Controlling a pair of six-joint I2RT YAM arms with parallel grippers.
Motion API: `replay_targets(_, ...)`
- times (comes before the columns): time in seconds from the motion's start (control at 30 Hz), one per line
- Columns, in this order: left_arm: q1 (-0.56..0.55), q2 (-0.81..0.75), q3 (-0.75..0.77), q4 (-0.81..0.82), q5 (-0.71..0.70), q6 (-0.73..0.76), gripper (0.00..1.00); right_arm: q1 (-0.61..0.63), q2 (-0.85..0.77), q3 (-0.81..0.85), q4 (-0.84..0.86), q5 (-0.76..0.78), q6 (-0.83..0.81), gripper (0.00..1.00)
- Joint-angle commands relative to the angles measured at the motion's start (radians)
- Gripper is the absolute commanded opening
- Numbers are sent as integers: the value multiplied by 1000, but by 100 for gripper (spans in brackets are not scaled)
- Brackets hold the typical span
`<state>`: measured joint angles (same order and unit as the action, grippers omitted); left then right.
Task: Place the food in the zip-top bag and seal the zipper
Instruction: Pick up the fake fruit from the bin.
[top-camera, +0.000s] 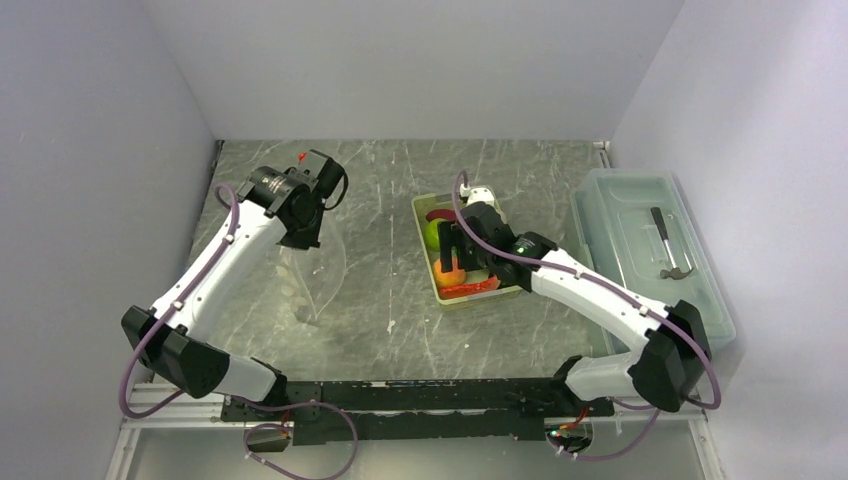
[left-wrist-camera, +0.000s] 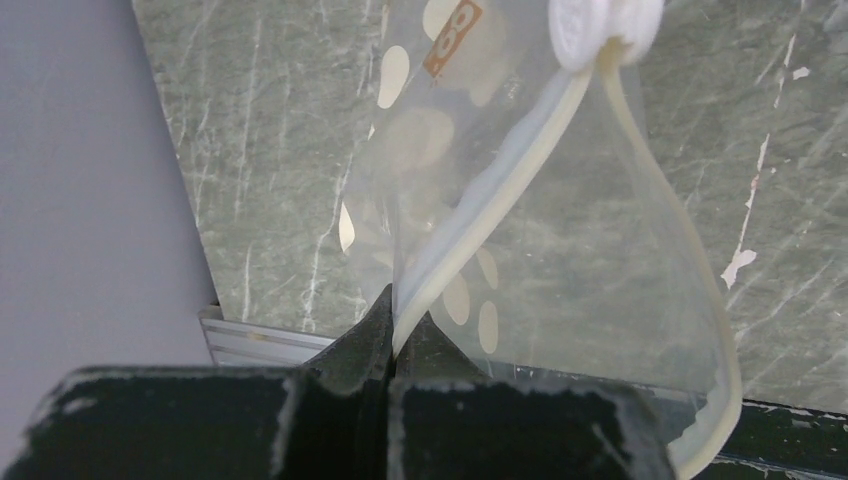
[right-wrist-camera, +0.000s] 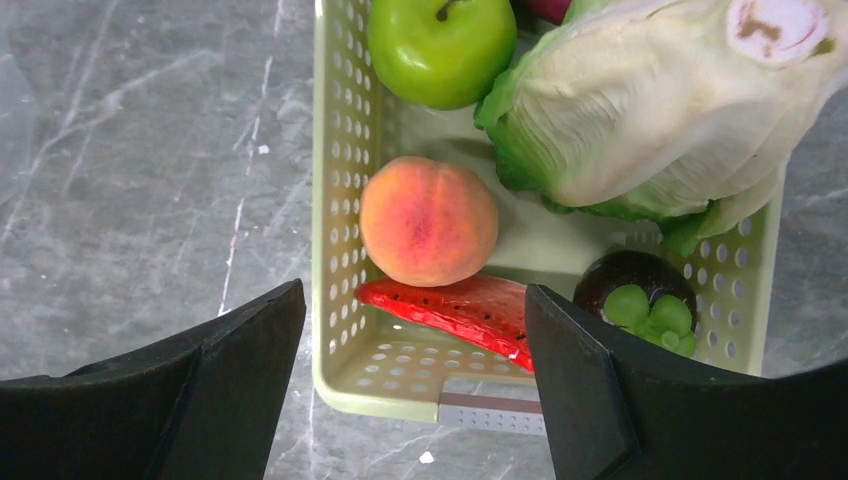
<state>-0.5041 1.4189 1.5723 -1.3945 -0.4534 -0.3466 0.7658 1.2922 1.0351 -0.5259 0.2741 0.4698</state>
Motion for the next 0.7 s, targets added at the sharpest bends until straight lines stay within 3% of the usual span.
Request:
replay_targets(0.0,-8,-27,-17,42,53,-35,0,-20,44,-19,59,-22,35,84)
replay_targets(0.67,-8,-72,-38,47,87,-43,0,-66,301,23,135,-95,57,84)
